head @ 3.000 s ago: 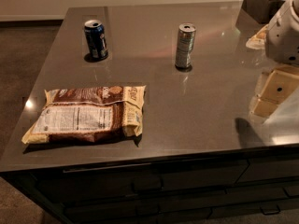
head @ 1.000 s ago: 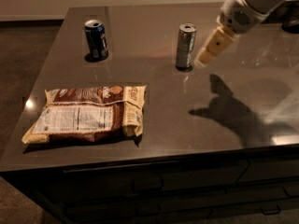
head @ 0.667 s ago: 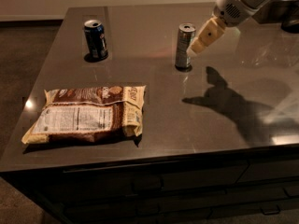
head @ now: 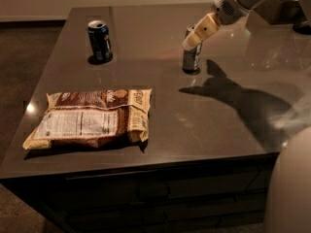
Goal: Pick redbull can
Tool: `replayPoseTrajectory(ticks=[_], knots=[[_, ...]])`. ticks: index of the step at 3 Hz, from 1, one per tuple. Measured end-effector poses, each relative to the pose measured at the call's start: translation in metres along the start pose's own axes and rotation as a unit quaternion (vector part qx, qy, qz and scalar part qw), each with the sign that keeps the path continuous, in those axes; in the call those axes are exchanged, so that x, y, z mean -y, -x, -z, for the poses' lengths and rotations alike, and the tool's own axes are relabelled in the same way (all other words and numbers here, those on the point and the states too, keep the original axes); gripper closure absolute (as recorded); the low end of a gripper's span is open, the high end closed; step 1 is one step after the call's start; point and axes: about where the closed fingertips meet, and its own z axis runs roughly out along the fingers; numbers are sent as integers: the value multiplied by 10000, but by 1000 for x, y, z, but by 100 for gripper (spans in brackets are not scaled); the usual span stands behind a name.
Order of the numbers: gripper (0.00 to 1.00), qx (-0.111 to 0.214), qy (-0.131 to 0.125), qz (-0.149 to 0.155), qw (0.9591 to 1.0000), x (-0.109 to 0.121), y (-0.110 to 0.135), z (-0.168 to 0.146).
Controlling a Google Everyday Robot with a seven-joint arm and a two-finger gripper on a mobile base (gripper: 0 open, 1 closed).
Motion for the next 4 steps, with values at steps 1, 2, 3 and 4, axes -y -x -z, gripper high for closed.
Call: replayPoseTrajectory(ticks=[1, 2, 3, 4], knots=[[0, 25, 70, -84, 9999, 5, 3, -14], [1, -38, 103, -144, 9998, 10, 1, -25], [16, -100, 152, -148, 9997, 9, 2, -31], [39, -120, 240, -67, 9996, 1, 10, -33]])
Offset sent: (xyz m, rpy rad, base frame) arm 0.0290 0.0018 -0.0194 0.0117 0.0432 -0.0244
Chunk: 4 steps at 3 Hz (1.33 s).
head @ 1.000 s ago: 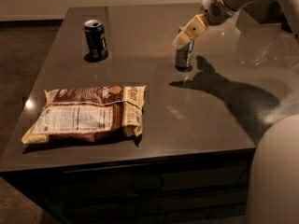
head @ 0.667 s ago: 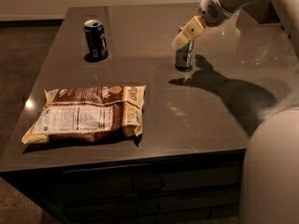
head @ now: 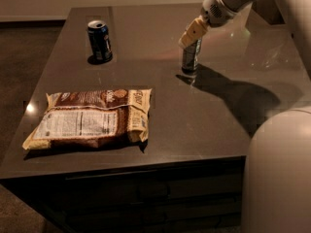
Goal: Pick redbull can
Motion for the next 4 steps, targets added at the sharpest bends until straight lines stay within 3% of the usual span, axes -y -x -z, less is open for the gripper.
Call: replayPoseTrajectory(ticks=[1, 2, 3, 4], knots=[[62, -25, 129, 81, 9999, -9, 8, 2], [84, 75, 301, 371, 9988, -27, 36, 18], [100, 276, 435, 781, 9956, -52, 71, 44], [100, 418, 472, 1075, 9922, -70, 95, 65]])
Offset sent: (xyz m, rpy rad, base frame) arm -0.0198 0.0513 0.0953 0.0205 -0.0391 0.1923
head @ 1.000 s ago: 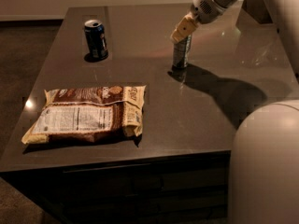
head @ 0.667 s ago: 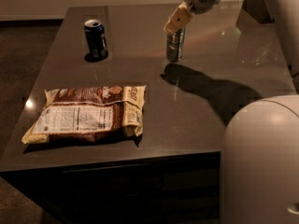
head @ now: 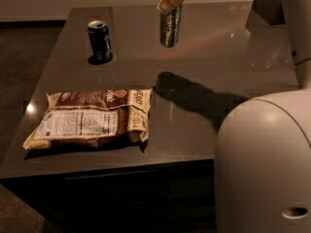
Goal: Pick redbull can
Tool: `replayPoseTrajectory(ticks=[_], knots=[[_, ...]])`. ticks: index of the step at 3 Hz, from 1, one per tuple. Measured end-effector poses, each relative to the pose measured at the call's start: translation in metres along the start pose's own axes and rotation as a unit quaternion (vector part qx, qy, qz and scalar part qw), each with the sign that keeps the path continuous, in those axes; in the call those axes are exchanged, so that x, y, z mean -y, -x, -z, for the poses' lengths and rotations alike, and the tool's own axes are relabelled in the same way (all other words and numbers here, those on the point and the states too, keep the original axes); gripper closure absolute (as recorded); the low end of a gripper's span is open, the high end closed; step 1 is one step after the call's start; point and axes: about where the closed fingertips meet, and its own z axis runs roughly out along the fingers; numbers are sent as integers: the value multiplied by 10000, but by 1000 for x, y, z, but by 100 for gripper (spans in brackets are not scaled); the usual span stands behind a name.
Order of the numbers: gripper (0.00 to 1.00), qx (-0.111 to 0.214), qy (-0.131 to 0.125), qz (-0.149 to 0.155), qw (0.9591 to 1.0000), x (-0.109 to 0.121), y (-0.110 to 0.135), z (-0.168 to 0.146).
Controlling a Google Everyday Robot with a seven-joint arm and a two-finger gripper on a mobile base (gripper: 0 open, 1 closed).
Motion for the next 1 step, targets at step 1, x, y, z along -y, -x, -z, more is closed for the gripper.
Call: replayPoseTrajectory(ticks=[1], knots=[[100, 32, -24, -23, 10000, 4, 1, -5]])
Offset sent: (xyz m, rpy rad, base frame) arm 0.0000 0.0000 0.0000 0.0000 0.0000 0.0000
